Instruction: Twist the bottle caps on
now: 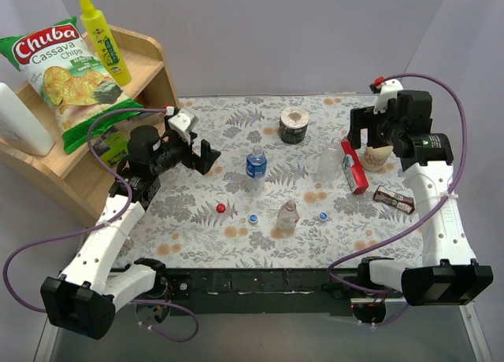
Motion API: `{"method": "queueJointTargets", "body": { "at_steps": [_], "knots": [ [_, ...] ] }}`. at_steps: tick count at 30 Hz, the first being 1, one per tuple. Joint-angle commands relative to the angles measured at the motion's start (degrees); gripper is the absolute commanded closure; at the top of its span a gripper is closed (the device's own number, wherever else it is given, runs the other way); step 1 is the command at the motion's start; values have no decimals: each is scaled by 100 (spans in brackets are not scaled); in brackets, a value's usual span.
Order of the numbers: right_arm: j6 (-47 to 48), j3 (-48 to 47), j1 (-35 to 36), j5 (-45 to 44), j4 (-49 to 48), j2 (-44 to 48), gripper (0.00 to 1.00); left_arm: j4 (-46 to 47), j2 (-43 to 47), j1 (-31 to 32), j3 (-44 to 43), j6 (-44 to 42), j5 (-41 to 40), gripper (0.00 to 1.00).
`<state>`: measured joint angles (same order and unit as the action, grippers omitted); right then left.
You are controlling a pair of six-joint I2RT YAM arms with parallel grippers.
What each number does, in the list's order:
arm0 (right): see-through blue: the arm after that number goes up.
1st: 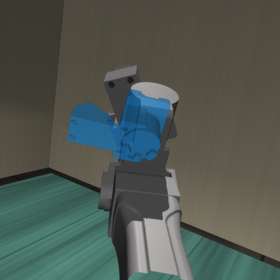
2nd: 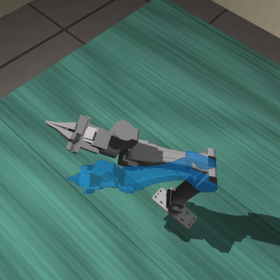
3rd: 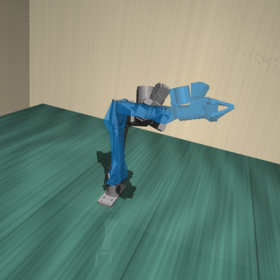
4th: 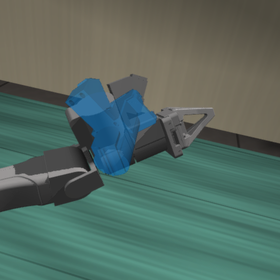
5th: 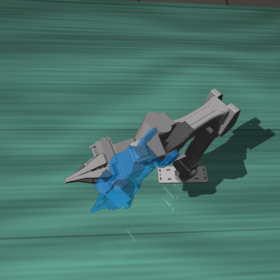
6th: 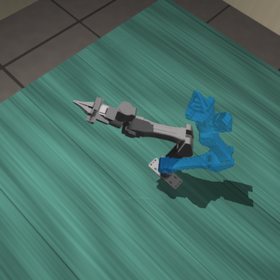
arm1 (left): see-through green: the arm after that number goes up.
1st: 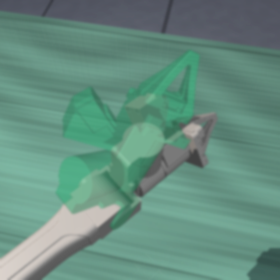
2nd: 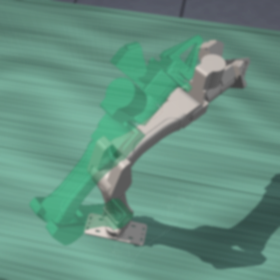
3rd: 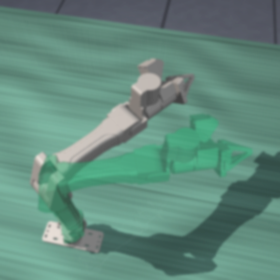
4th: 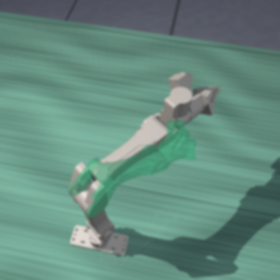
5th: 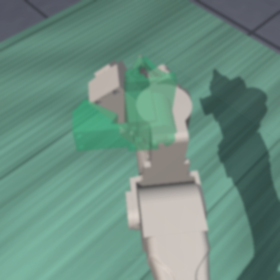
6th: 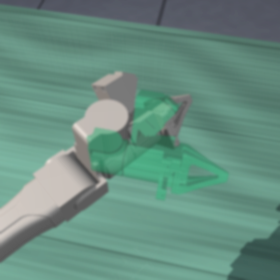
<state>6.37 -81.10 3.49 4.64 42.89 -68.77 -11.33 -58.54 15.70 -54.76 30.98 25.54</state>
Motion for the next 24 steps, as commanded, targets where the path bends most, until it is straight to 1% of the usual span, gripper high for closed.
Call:
{"method": "queueJointTargets", "body": {
  "at_steps": [1, 2, 4, 5, 7, 10, 12, 17, 19, 22, 24],
  "knots": [
    [1160, -389, 3, 992, -167, 57, 4, -808, 326, -15, 71, -4, 223, 2],
    [1408, -424, 3, 1760, -159, 66, 4, -1044, 361, -23, 62, -4, 232, 2],
    [1918, -451, 12, 2616, -158, 66, 7, -1283, 483, -24, 62, -66, 206, 2],
    [1877, -407, 125, 2986, -280, 48, 9, -1501, 528, -24, 88, -49, 110, 2],
    [1833, -433, 371, 3025, -396, -170, 10, -1678, 624, -24, 150, 48, 57, 2],
    [2174, -845, 1142, 2937, -107, -706, 13, -1811, 756, -24, 281, 293, -22, 2],
    [2456, -951, 1399, 2893, -97, -1013, 14, -1802, 940, -23, 474, 303, 12, 2],
    [2650, -793, 2076, 2840, -772, -1384, 15, -1846, 1388, -24, 914, 49, -154, 2],
    [2711, -793, 2339, 2814, -887, -1586, 15, -1951, 1512, -24, 1064, -65, -225, 2],
    [2659, -750, 2560, 2875, -1160, -1832, 15, -2127, 1671, -50, 1117, -276, -23, 2],
    [2449, -732, 2622, 2963, -1432, -1982, 14, -2162, 1654, -50, 1065, -295, 12, 2]
  ]
}}
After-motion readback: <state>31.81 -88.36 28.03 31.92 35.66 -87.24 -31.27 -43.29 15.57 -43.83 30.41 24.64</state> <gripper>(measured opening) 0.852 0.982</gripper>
